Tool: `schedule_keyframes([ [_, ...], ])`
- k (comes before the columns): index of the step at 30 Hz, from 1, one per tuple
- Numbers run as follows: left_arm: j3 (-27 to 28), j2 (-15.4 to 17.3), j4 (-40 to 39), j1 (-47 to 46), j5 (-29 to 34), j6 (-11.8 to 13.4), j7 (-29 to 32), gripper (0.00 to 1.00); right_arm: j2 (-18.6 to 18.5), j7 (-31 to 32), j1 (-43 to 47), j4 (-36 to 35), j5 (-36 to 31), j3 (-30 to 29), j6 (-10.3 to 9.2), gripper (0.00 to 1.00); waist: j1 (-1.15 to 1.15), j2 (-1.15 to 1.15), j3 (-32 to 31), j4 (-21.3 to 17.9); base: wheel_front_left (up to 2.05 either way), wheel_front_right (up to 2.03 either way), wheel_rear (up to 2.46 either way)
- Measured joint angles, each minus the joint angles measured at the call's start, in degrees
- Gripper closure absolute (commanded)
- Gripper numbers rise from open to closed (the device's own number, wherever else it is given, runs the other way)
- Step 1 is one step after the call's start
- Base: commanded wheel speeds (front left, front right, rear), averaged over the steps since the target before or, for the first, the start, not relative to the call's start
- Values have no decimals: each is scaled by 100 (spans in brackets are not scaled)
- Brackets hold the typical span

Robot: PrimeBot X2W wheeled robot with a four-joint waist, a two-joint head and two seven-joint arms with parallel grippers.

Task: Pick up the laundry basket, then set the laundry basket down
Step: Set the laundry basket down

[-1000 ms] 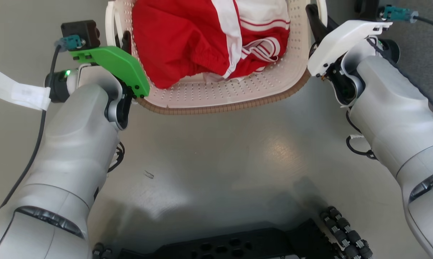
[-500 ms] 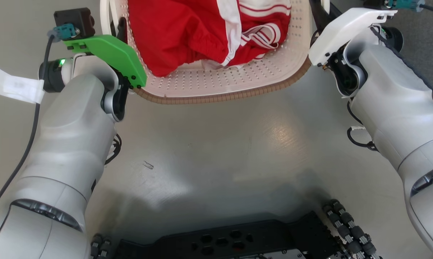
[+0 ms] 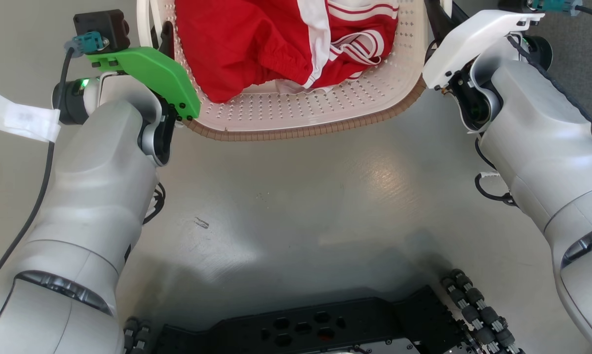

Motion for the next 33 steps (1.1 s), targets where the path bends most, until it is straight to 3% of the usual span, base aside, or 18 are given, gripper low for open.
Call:
schedule_keyframes([
  [2, -13, 0, 12, -25, 0, -2, -1, 100, 1, -7, -10, 1, -3, -1, 0, 97, 0, 0, 13, 0, 0, 0, 0],
  [4, -21, 0, 22, -36, -1, -16, -9, 100, 1, -15, -15, 1, -8, -3, 0, 84, 0, 0, 19, 0, 0, 0, 0],
  [6, -23, 4, 42, -46, -1, -18, -54, 96, -1, -15, -24, 2, -8, -10, 9, 78, 0, 0, 24, 1, 0, 0, 0],
  [7, -23, 7, 51, -55, -2, -18, -54, 66, 1, -15, -30, 3, -8, -10, 9, 73, 0, 0, 27, 1, 0, 0, 0],
  [8, -21, 7, 63, -63, -4, -18, -55, 41, 1, -15, -35, 4, -8, -12, 9, 59, 0, 0, 29, 1, 0, 0, 0],
  [9, -7, 9, 69, -63, -24, -20, -56, 0, -2, -16, -42, 8, -8, -19, 9, 27, 0, 0, 32, 1, 0, 0, 0],
  [10, 1, 11, 71, -64, -36, -25, -58, 0, -8, -18, -54, 14, -8, -36, 9, 0, 0, 0, 34, 1, 0, 0, 0],
  [33, -83, 15, 288, -61, -105, -148, -109, 0, -4, -25, -85, 43, -24, -162, 9, 0, 0, 0, -169, -37, 0, 0, 0],
])
